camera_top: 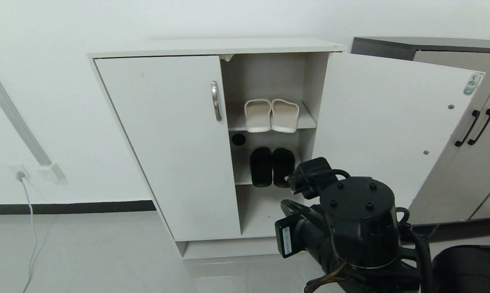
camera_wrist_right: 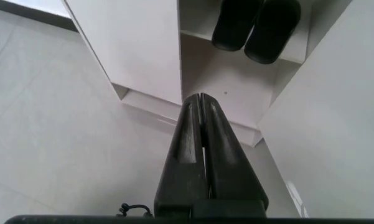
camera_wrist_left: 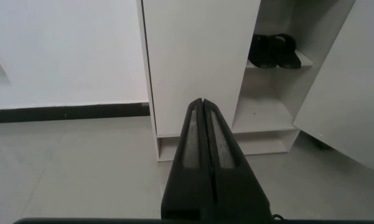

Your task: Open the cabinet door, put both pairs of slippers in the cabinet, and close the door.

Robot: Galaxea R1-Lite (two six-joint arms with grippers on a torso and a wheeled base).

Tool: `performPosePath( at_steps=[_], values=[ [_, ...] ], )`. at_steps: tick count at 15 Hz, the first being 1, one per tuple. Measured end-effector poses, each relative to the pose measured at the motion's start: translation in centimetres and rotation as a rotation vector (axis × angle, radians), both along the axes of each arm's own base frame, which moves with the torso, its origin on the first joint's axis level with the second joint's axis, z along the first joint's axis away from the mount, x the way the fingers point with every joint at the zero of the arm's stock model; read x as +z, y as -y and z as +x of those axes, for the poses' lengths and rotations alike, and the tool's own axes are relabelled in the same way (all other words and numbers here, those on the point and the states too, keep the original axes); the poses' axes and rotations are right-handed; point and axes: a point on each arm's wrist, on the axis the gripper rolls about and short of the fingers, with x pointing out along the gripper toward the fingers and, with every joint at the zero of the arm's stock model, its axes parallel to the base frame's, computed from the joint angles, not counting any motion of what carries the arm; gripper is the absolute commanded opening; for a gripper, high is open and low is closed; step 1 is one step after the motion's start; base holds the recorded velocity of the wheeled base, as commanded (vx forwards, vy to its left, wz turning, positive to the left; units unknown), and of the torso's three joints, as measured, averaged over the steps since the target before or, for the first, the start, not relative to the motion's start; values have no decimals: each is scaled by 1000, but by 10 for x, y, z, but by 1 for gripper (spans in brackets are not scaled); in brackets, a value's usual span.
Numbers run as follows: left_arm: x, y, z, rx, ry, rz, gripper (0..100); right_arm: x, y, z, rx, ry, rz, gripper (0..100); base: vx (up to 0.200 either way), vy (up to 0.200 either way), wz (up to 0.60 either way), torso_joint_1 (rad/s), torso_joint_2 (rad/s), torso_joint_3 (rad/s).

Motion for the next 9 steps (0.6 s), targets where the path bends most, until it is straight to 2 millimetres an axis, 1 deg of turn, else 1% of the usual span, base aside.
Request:
performPosePath(
  at_steps=[9],
  values=[
    [0, 0, 0, 0, 0, 0, 0, -2, 0, 0, 0, -4, -6, 0, 0, 0, 0, 0, 0, 0]
  ],
)
